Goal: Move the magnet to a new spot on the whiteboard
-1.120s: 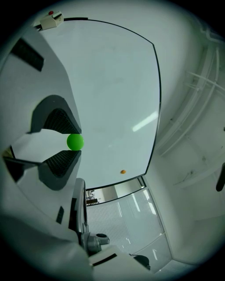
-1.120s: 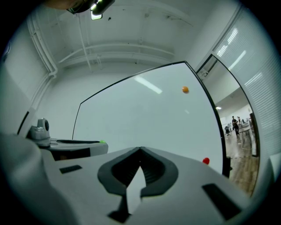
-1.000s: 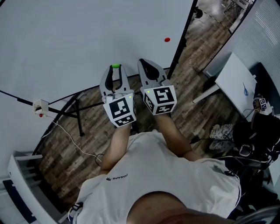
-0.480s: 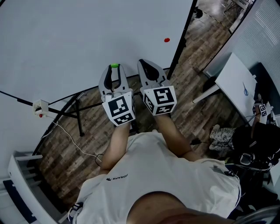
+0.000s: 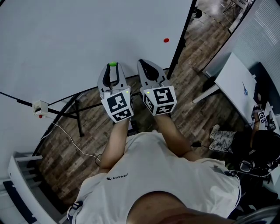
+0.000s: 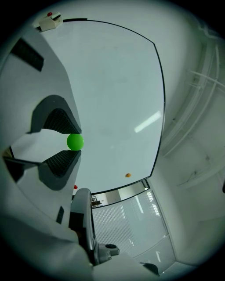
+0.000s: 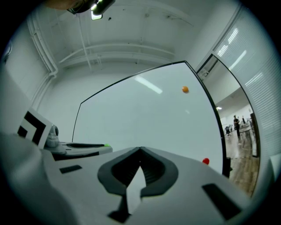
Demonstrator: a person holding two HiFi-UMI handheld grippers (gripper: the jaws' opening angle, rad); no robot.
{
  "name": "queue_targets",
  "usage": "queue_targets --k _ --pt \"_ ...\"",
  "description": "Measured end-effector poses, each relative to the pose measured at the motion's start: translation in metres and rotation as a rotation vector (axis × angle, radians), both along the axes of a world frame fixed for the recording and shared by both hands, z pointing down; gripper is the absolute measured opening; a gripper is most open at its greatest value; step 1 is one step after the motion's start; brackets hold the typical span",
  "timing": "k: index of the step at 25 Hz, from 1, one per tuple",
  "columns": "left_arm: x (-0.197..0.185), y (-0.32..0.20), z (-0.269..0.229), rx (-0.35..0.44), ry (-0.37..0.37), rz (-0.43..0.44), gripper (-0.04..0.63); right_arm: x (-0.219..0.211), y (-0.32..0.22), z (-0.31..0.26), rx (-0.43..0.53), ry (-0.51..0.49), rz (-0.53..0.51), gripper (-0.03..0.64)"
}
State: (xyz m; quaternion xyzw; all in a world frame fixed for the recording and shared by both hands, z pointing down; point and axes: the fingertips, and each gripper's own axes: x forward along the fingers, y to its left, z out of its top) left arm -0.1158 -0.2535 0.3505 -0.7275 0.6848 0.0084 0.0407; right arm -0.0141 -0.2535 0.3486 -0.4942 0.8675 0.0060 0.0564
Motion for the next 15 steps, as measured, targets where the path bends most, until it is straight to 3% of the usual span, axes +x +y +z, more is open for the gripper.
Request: queue_targets --k 15 --pt "-0.015 -0.023 0.007 -0.026 0.021 -0.024 0.118 -0.004 -0.006 0.002 -0.001 0.013 -0.008 0.014"
